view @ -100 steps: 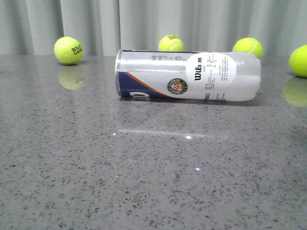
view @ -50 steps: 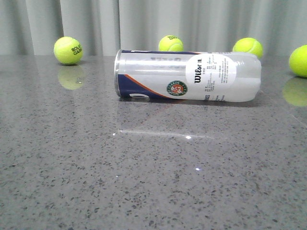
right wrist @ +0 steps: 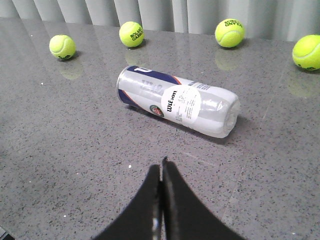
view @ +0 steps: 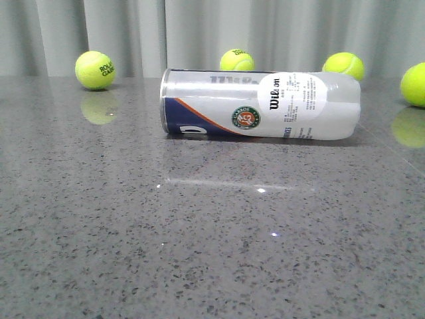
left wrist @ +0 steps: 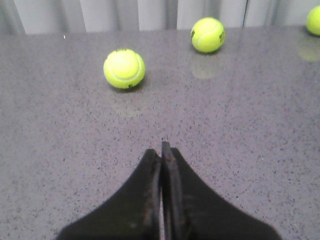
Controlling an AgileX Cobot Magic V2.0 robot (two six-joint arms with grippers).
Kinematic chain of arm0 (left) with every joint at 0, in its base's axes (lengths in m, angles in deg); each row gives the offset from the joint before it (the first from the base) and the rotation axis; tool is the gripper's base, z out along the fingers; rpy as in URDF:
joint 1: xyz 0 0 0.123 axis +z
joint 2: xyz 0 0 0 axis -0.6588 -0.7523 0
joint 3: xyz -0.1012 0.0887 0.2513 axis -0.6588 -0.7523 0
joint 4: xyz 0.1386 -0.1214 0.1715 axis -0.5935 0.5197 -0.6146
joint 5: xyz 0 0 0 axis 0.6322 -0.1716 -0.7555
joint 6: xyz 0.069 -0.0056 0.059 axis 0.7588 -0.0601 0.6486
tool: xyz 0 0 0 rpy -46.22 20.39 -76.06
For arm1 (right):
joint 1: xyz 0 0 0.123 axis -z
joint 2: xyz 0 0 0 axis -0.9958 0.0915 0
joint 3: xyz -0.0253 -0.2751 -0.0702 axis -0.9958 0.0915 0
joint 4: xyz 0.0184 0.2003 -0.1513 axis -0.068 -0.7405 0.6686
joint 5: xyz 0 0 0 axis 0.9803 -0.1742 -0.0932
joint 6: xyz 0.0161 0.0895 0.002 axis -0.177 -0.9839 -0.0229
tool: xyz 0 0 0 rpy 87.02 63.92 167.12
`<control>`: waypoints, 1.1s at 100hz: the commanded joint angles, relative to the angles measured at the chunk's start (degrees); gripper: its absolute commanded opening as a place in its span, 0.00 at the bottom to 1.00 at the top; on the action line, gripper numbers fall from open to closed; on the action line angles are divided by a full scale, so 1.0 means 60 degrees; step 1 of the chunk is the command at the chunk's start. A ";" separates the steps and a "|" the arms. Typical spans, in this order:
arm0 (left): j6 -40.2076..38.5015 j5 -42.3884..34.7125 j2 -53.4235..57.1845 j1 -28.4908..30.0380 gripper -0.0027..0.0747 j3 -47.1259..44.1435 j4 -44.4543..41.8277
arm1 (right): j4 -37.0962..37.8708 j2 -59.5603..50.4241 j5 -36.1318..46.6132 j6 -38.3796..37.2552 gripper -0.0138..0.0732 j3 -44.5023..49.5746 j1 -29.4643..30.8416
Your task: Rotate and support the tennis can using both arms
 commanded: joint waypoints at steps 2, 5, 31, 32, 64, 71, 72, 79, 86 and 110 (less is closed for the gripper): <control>-0.0054 0.0126 -0.1058 -0.0016 0.01 0.0871 -0.0004 | 0.0054 0.0110 0.0784 0.0032 0.09 -0.0235 -0.0019; -0.0054 0.0366 -0.1428 -0.0016 0.02 0.1089 -0.0004 | 0.0054 0.0110 0.0784 0.0032 0.09 -0.0235 -0.0019; -0.0054 0.0971 -0.3706 -0.0016 0.58 0.2431 0.0195 | 0.0054 0.0110 0.0784 0.0032 0.09 -0.0235 -0.0019; -0.0054 0.0971 -0.3754 -0.0016 0.62 0.2466 0.0195 | 0.0054 0.0110 0.0784 0.0032 0.09 -0.0235 -0.0019; 0.0809 0.1132 -0.5985 -0.0016 0.71 0.3920 0.3842 | 0.0054 0.0110 0.0784 0.0032 0.09 -0.0235 -0.0019; 0.1772 0.1342 -0.6423 -0.0016 0.70 0.4170 0.5473 | 0.0054 0.0110 0.0784 0.0032 0.09 -0.0235 -0.0019; 0.1967 0.1373 -0.6468 -0.0016 0.70 0.4194 0.5639 | 0.0054 0.0110 0.0784 0.0032 0.09 -0.0235 -0.0019; 0.2915 0.1706 -0.6939 -0.0016 0.70 0.4404 0.7276 | 0.0054 0.0110 0.0784 0.0032 0.09 -0.0235 -0.0019; 0.3897 0.2125 -0.7436 -0.0016 0.70 0.4545 0.8897 | 0.0054 0.0110 0.0784 0.0032 0.09 -0.0235 -0.0019; 0.6014 0.3071 -0.9156 -0.0522 0.70 0.4658 1.2899 | 0.0054 0.0110 0.0784 0.0032 0.09 -0.0235 -0.0019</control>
